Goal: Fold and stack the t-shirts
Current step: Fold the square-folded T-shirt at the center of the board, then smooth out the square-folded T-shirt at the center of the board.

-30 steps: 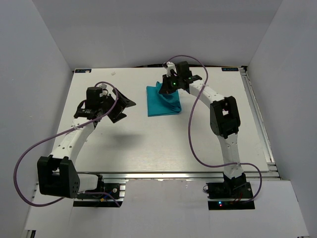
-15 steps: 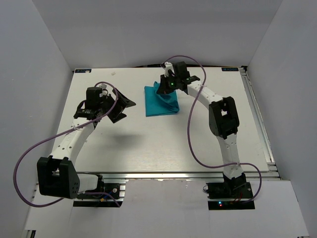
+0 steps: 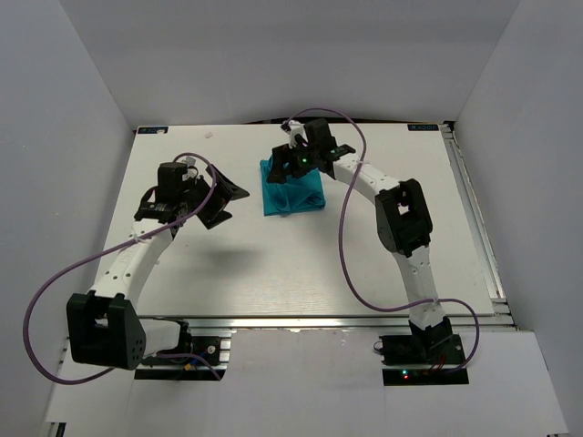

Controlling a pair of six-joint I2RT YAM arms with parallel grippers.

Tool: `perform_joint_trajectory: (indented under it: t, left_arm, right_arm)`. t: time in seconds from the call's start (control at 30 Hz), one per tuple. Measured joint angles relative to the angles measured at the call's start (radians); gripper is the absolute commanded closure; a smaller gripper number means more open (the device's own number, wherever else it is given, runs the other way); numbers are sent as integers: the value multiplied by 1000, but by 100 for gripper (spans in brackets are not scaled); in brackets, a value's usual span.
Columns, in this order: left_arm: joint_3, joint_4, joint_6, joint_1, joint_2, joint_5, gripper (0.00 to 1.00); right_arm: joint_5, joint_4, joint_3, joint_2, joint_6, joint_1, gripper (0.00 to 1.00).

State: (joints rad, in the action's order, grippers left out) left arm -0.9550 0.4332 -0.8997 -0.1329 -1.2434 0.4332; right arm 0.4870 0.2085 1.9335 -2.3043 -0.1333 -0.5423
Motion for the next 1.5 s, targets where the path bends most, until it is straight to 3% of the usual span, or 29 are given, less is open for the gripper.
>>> perform_joint_trajectory:
  t: [0.5, 0.9, 1.5]
  left_arm:
    - [0, 5, 1, 0, 3, -1, 2]
    - [14, 16, 8, 7, 52, -1, 2]
    - [44, 61, 5, 7, 81, -9, 2]
  right_arm:
    - [242, -108, 0, 40, -23, 2, 11]
    - [44, -78, 0, 39, 11, 84, 11]
    - [39, -130, 105, -151, -41, 0, 11]
